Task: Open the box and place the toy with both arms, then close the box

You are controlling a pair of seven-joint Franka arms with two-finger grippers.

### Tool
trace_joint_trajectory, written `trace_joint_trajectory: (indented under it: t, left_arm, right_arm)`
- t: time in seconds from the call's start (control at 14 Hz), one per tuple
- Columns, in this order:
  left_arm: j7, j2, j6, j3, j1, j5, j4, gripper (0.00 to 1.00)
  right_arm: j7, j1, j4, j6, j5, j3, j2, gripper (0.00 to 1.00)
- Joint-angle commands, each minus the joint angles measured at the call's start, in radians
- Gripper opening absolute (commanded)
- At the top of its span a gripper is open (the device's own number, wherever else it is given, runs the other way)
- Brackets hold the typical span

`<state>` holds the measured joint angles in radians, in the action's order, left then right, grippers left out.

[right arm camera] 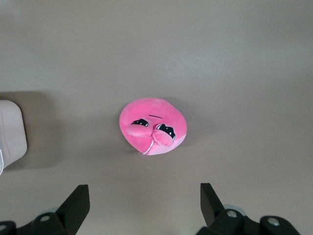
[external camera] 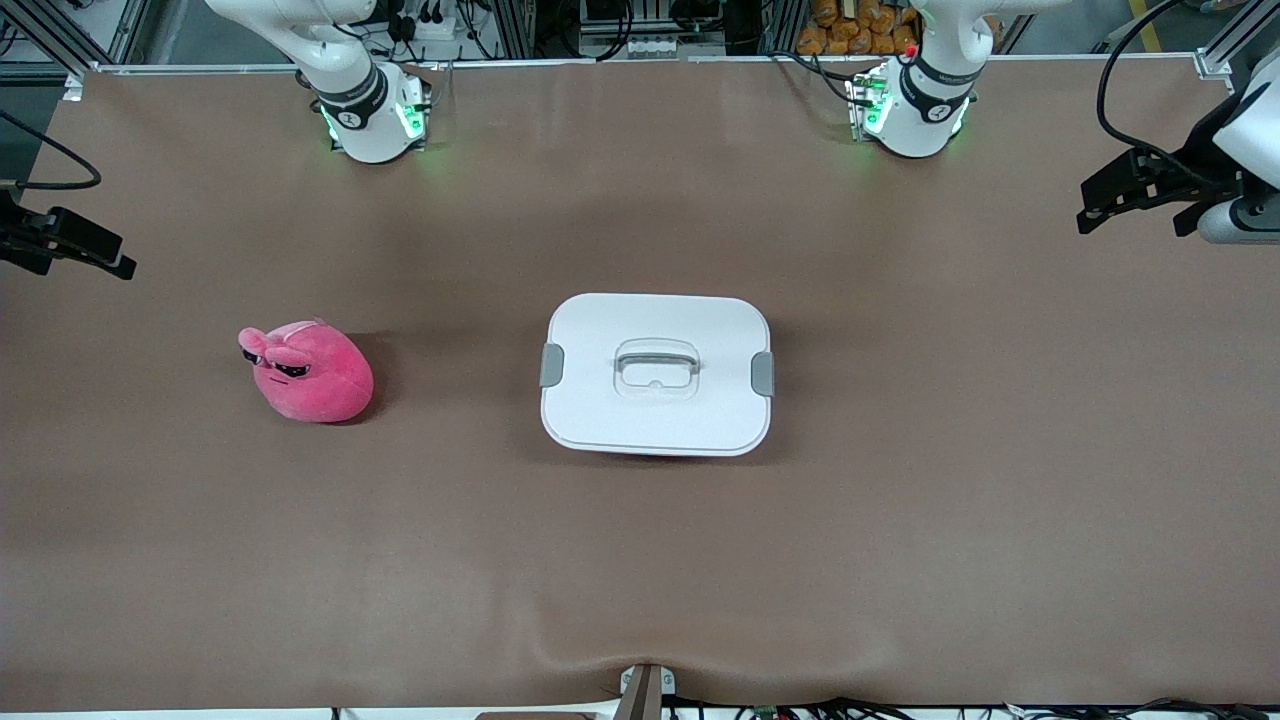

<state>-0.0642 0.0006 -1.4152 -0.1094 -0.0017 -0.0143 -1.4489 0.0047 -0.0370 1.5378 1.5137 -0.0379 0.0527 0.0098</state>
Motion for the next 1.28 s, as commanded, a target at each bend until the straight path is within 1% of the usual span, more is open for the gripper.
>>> trace_joint_trajectory:
  t: [0.0,0.71,1.0,1.07,1.21]
  left_arm:
    - [-0.006,-0.004,0.004,-0.001,-0.003,0.016,0.001,1.0]
    - [0.009,-0.001,0.007,-0.003,-0.003,0.013,-0.008,1.0]
    - [-0.008,0.041,0.007,-0.001,-0.006,0.007,0.002,1.0]
    - [-0.014,0.048,0.002,-0.003,-0.011,0.002,0.002,1.0]
    - [-0.106,0.07,-0.016,-0.013,-0.02,-0.003,0.011,1.0]
  right_arm:
    - [-0.003,0.012,0.007,0.0,0.01,0.007,-0.017,1.0]
    - [-0.002,0.012,0.007,0.0,0.01,0.007,-0.017,1.0]
    - [-0.002,0.012,0.007,0.0,0.01,0.009,-0.017,1.0]
    - [-0.002,0.012,0.007,0.0,0.01,0.007,-0.017,1.0]
    - [-0.002,0.012,0.005,0.0,0.012,0.009,-0.017,1.0]
